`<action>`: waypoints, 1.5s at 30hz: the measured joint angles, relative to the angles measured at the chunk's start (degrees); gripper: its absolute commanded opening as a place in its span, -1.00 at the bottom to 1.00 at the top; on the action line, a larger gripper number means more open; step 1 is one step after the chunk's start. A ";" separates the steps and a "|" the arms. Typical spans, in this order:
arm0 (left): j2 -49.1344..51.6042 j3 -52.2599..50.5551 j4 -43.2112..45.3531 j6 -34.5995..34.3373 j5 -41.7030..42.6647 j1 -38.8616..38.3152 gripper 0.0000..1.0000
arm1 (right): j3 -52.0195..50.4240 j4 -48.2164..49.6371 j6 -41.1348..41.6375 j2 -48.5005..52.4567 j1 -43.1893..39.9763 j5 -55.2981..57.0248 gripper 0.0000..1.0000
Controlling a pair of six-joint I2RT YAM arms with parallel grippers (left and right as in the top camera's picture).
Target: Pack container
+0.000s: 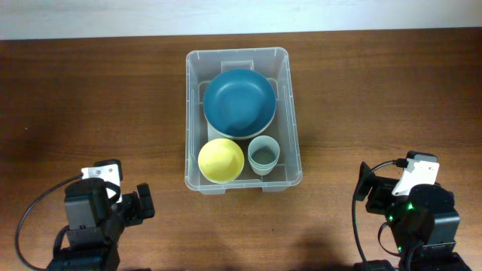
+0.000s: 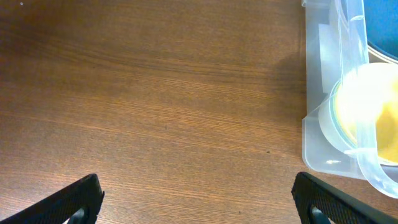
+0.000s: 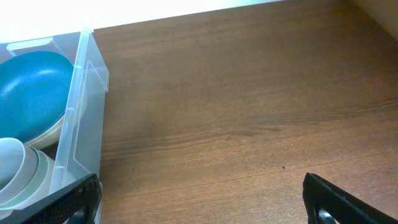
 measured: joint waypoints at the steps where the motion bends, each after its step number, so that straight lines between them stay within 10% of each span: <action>1: 0.00 0.00 0.00 0.02 0.00 0.00 0.99 | 0.00 -0.17 -0.04 0.00 0.00 0.00 0.98; 29: 0.11 -0.02 0.00 0.02 0.00 0.00 0.99 | -41.68 51.54 -14.25 -28.30 -1.60 -9.31 0.98; 45: 0.11 -0.02 -0.02 0.02 0.00 0.00 0.99 | -44.83 44.50 -14.67 -28.33 -1.90 -9.35 0.98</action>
